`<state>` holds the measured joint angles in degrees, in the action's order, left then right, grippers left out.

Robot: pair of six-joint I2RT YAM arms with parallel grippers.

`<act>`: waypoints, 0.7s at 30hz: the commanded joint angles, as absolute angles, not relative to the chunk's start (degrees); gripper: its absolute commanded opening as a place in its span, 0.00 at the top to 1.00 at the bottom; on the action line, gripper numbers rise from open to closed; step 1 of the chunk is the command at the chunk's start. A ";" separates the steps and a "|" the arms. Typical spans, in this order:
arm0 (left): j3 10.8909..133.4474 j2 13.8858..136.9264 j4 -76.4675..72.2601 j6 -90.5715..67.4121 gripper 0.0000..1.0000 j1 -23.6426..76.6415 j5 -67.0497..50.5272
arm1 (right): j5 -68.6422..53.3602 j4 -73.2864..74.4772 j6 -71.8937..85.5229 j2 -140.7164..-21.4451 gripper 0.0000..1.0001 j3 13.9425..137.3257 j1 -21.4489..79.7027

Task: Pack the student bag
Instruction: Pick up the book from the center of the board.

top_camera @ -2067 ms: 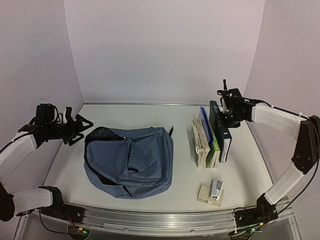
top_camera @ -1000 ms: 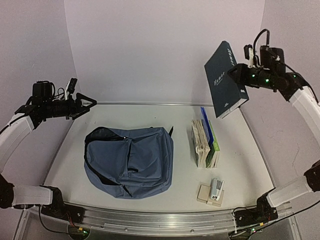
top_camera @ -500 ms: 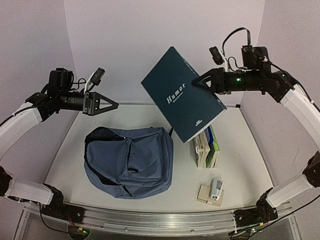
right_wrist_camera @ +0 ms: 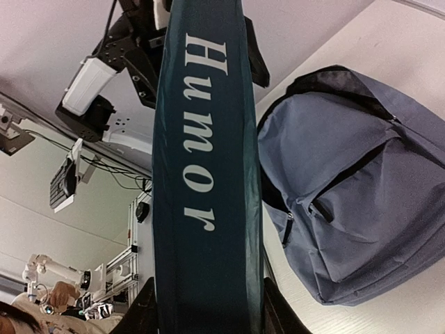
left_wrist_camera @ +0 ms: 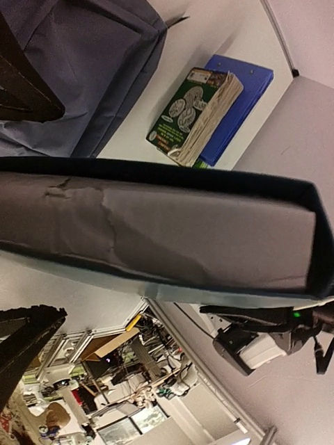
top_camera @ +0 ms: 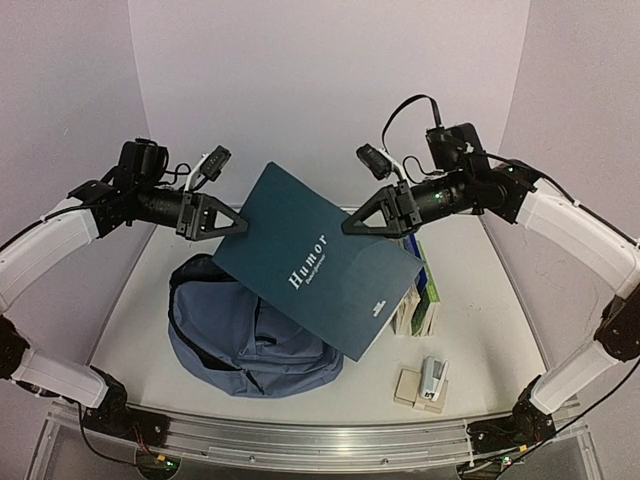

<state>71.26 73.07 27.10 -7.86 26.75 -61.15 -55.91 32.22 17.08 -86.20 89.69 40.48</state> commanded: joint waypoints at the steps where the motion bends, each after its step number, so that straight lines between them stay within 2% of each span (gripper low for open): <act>1: 72.71 72.80 27.48 -6.67 0.16 28.38 -67.47 | -63.30 23.43 18.38 -86.75 0.82 89.46 40.83; 5: 70.63 71.45 24.67 -9.24 0.48 28.40 -69.81 | -63.60 23.03 18.03 -88.05 0.82 88.84 40.83; 8: 69.21 70.56 24.01 -10.09 0.56 28.39 -69.95 | -63.59 23.04 17.18 -88.67 0.82 88.46 40.80; 12: 68.27 70.23 24.34 -10.80 0.77 28.39 -70.42 | -62.48 23.12 16.33 -88.94 0.80 87.70 40.80; 14: 67.87 70.29 24.34 -11.17 0.82 28.39 -70.82 | -61.30 23.19 15.78 -88.86 0.78 87.20 40.79; 17: 67.32 70.38 23.99 -12.19 0.87 28.39 -71.27 | -58.47 23.20 15.34 -88.54 0.70 86.29 40.78; 21: 66.41 70.50 22.32 -15.47 0.95 28.39 -69.52 | -55.55 23.20 14.90 -88.46 0.42 85.33 40.81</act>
